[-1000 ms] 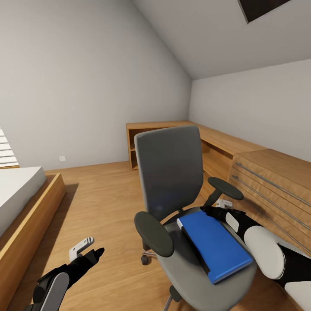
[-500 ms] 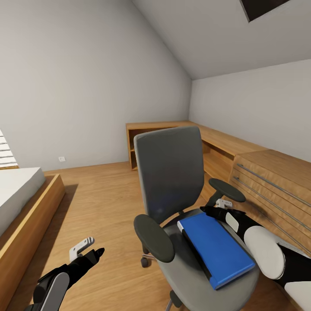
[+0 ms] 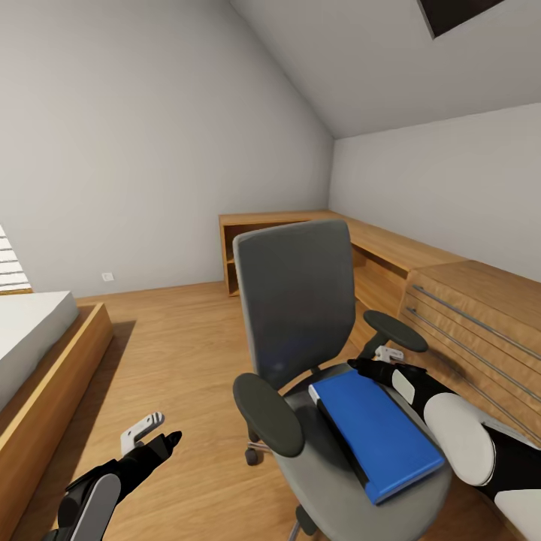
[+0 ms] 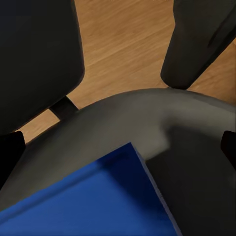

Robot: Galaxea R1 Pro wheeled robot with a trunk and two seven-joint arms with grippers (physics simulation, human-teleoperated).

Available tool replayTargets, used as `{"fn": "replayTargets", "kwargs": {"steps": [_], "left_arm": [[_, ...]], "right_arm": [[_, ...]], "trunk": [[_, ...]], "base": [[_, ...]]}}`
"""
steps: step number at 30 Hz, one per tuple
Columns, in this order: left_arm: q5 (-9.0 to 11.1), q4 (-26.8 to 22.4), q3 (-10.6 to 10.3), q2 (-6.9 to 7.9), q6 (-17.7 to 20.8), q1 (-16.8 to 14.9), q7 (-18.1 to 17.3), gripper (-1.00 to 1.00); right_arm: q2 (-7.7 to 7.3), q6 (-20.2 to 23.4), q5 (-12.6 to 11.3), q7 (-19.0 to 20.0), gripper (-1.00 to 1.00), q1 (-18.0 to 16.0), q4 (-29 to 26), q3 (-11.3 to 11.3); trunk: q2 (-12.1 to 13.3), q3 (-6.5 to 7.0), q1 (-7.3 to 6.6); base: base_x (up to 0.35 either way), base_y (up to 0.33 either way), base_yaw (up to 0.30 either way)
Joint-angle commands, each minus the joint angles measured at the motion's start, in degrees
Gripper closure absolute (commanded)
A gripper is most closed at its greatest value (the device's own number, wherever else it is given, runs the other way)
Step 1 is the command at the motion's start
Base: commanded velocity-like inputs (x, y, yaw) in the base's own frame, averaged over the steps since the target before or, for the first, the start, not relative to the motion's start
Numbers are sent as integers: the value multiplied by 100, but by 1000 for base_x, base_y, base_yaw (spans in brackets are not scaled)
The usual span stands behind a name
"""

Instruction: In the bedroom, organize the workspace by keeping the computer under the desk, ensuring the monitor is on the desk, placing the keyboard on the desk next to the monitor, placing the mouse on the desk next to the keyboard, moving the folder from the swivel chair onto the desk next to the mouse, stacking the notebook on top of the folder with the pen on top of the notebook, and positioning the swivel chair next to the desk.

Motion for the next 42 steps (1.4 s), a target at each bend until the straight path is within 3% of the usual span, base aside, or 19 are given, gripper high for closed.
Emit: {"fn": "replayTargets", "kwargs": {"steps": [1, 42], "left_arm": [[61, -5, 0, 1, 17, -3, 51, -100], [64, 114, -9, 1, 19, -6, 53, -100]], "right_arm": [[2, 33, 60, 28, -100, -2, -11, -49], [28, 27, 53, 28, -100, -2, -11, -42]], "trunk": [[-3, -6, -1], [-3, -6, -1]], "base": [[55, 56, 0], [11, 11, 0]]}}
